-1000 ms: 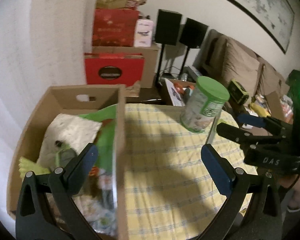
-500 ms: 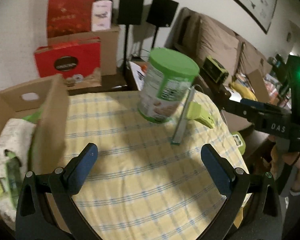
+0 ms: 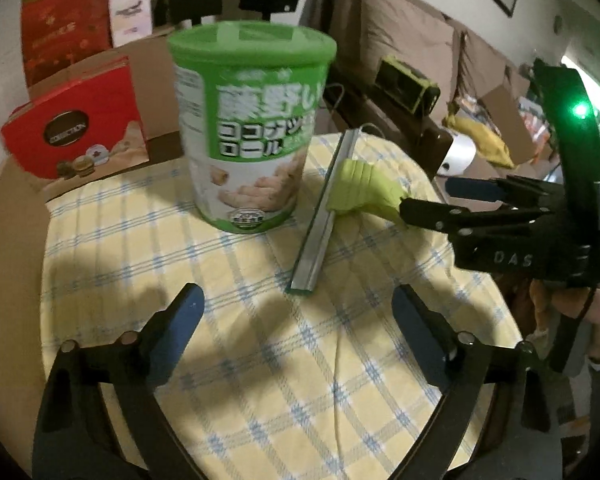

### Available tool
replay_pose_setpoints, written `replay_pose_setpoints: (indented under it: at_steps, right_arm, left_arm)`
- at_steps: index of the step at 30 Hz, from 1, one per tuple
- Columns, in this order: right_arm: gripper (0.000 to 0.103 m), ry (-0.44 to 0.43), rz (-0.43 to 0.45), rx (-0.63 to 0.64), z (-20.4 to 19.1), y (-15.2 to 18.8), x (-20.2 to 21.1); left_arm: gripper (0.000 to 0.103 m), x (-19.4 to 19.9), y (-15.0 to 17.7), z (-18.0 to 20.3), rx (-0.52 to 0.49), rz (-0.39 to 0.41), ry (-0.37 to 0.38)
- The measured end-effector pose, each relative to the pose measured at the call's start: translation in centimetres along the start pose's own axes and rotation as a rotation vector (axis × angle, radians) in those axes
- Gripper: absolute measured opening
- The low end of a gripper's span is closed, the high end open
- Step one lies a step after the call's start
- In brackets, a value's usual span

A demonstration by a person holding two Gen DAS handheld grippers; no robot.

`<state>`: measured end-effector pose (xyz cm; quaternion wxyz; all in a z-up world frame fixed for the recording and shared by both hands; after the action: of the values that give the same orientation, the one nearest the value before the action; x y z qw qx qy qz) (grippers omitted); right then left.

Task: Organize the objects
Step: 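Move both tools from the box back over the table toward the lime squeegee, then grasp the lime-handled squeegee by its handle with the right tool and lift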

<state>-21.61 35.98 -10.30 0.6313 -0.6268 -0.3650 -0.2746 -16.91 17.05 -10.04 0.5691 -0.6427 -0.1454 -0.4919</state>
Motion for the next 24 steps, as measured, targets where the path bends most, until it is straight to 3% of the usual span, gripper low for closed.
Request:
replay_pose_setpoints:
  at_steps: [4,11,18,22,24]
  right_arm:
    - [0.066,-0.02,-0.033,0.024,0.2,0.0,-2.1]
    - [0.068,-0.073,-0.027,0.064,0.1,-0.7,-3.7]
    - [0.067,-0.11,-0.028,0.118,0.2,-1.3,-4.0]
    - [0.066,-0.113,-0.05,0.153,0.7,-1.2,-4.5]
    - [0.066,-0.118,-0.064,0.167,0.8,-1.0,-4.9]
  left_arm:
    - [0.082,-1.9,-0.2,0.6,-0.026,-0.007,-0.023]
    - [0.079,-3.7,-0.3,0.8,-0.023,-0.022,0.011]
    - [0.05,-5.1,-0.5,0.7,-0.024,-0.061,0.045]
    - [0.041,-5.6,-0.6,0.7,-0.032,-0.066,0.048]
    - [0.031,-5.6,-0.6,0.5,-0.023,-0.067,0.067]
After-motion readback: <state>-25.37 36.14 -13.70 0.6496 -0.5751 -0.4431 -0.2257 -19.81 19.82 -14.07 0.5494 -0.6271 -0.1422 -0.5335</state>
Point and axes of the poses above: each gripper's, at about its wrist camera, not at the fingertips, and x roughly against the way its jaws point, z to its right, y to its underside, the point moved 3 cm from there along -x, roughly the way its jaws point, and after that the axes turned 1 degree about -x, right-handed, at the moved point
